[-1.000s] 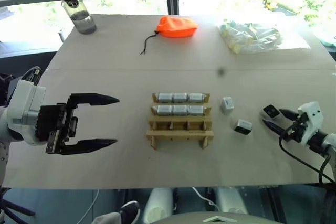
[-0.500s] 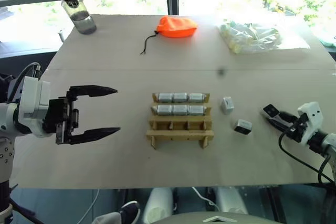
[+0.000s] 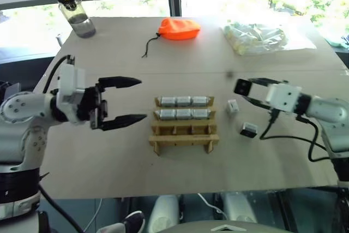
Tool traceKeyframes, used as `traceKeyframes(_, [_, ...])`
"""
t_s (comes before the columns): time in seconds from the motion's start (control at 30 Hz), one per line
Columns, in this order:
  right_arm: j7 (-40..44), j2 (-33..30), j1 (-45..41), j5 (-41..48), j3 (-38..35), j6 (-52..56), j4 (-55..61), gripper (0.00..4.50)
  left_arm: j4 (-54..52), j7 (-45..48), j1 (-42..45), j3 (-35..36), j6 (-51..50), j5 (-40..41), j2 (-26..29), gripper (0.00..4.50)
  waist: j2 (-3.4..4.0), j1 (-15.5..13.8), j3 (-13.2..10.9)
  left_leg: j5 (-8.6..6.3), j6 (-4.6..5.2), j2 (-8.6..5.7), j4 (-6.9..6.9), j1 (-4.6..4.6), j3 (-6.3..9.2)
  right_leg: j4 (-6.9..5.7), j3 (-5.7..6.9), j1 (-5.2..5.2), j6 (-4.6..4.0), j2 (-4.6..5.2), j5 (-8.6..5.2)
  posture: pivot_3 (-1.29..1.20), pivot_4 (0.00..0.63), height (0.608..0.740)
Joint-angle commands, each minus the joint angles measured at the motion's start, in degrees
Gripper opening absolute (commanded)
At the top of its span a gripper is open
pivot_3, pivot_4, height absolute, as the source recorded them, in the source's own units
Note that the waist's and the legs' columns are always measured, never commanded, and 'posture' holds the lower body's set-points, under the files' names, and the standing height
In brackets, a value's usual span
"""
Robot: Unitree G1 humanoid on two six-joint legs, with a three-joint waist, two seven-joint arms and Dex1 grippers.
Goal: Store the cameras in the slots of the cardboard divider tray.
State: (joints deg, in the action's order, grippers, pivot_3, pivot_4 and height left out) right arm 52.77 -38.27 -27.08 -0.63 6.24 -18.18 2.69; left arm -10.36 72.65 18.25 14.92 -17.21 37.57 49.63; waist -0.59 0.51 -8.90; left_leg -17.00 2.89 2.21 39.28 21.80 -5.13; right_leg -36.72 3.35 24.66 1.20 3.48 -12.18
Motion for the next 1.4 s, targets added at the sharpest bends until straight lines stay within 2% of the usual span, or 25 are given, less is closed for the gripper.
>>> traceKeyframes(0.03, [0.11, 1.30, -4.86, -4.57, 4.41, -4.47, 0.03, 1.78, 1.61, -7.06, 4.33, -4.09, -4.03, -4.94, -0.20, 4.50, -0.02, -0.25, -0.01, 0.00, 0.00, 0.01, 0.00, 0.02, 0.01, 0.00, 0.03, 0.00, -0.01, 0.01, 0.00, 0.00, 0.150, 0.740])
traceKeyframes(0.2, [-2.10, 6.90, -12.34, -11.77, 11.83, -10.31, -2.26, 1.78, 3.81, -7.91, 10.42, -9.22, -8.09, -5.24, -2.99, 4.50, -0.14, -0.05, -0.07, 0.00, 0.00, -0.06, 0.02, 0.19, -0.05, 0.06, -0.02, 0.14, 0.01, 0.08, 0.01, 0.00, 0.150, 0.740])
traceKeyframes(0.4, [-4.96, 10.52, -17.65, -16.07, 14.87, -13.12, -5.86, 1.78, 3.45, -7.18, 12.41, -11.92, -11.91, -4.72, -3.84, 4.50, -0.22, 0.14, -0.14, 0.00, 0.00, -0.05, 0.02, 0.20, -0.03, 0.01, 0.04, 0.15, 0.01, 0.10, 0.01, 0.00, 0.150, 0.740])
traceKeyframes(0.67, [-7.17, 12.07, -19.42, -18.21, 16.18, -15.56, -7.85, 1.78, 3.68, -4.93, 15.16, -12.05, -18.77, -1.43, -3.00, 4.50, -0.22, 0.17, -0.14, 0.02, -0.03, -0.04, 0.05, 0.17, -0.03, -0.05, 0.02, 0.15, 0.01, 0.11, 0.01, 0.00, 0.150, 0.740])
traceKeyframes(0.77, [-7.48, 12.21, -19.43, -18.51, 16.31, -16.02, -7.85, 1.78, 3.32, -4.09, 15.37, -12.30, -20.07, -0.94, -3.01, 3.73, -0.22, 0.21, -0.14, 0.01, -0.03, -0.04, 0.04, 0.17, -0.02, -0.04, 0.03, 0.15, 0.01, 0.11, 0.01, 0.00, 0.150, 0.740])
traceKeyframes(0.93, [-7.65, 12.08, -19.48, -18.80, 16.58, -16.71, -7.57, 1.78, 2.87, -2.78, 15.59, -12.98, -22.30, -0.34, -2.68, 1.28, -0.22, 0.24, -0.14, 0.02, -0.03, -0.03, 0.05, 0.16, -0.01, -0.05, 0.04, 0.15, 0.01, 0.11, 0.01, 0.00, 0.150, 0.740])
traceKeyframes(0.97, [-7.73, 12.02, -19.60, -18.95, 16.64, -17.00, -7.66, 1.78, 3.01, -2.65, 15.75, -13.12, -22.48, -0.46, -2.60, 0.86, -0.22, 0.23, -0.14, 0.02, -0.03, -0.03, 0.05, 0.17, -0.01, -0.05, 0.04, 0.15, 0.01, 0.11, 0.01, 0.00, 0.150, 0.740])
traceKeyframes(1.0, [-7.79, 11.96, -19.70, -19.08, 16.70, -17.27, -7.74, 1.78, 3.12, -2.49, 15.89, -13.22, -22.54, -0.61, -2.55, 0.66, -0.23, 0.21, -0.14, 0.02, -0.03, -0.04, 0.06, 0.16, -0.02, -0.06, 0.03, 0.14, 0.01, 0.11, 0.01, 0.00, 0.150, 0.740])
traceKeyframes(1.27, [-7.81, 11.43, -19.03, -19.35, 16.69, -17.61, -5.98, 1.78, 4.23, -1.72, 17.23, -13.77, -22.28, -1.84, -2.92, 0.66, -0.23, 0.22, -0.15, 0.02, -0.03, -0.03, 0.06, 0.17, -0.01, -0.05, 0.04, 0.15, 0.01, 0.11, 0.01, 0.00, 0.150, 0.740])
traceKeyframes(1.33, [-7.49, 11.52, -18.79, -18.82, 16.61, -16.71, -5.33, 2.80, 4.61, -1.34, 17.47, -14.13, -22.10, -2.28, -2.83, 0.66, -0.23, 0.21, -0.15, 0.02, -0.03, -0.04, 0.06, 0.17, -0.01, -0.05, 0.04, 0.15, 0.01, 0.11, 0.01, 0.00, 0.150, 0.740])
traceKeyframes(1.4, [-7.07, 11.46, -18.14, -17.93, 16.27, -15.30, -4.53, 3.58, 5.26, -1.44, 17.84, -14.22, -21.46, -3.01, -3.05, 0.66, -0.23, 0.21, -0.15, 0.02, -0.03, -0.04, 0.06, 0.17, -0.01, -0.05, 0.04, 0.15, 0.01, 0.11, 0.01, 0.00, 0.150, 0.740])
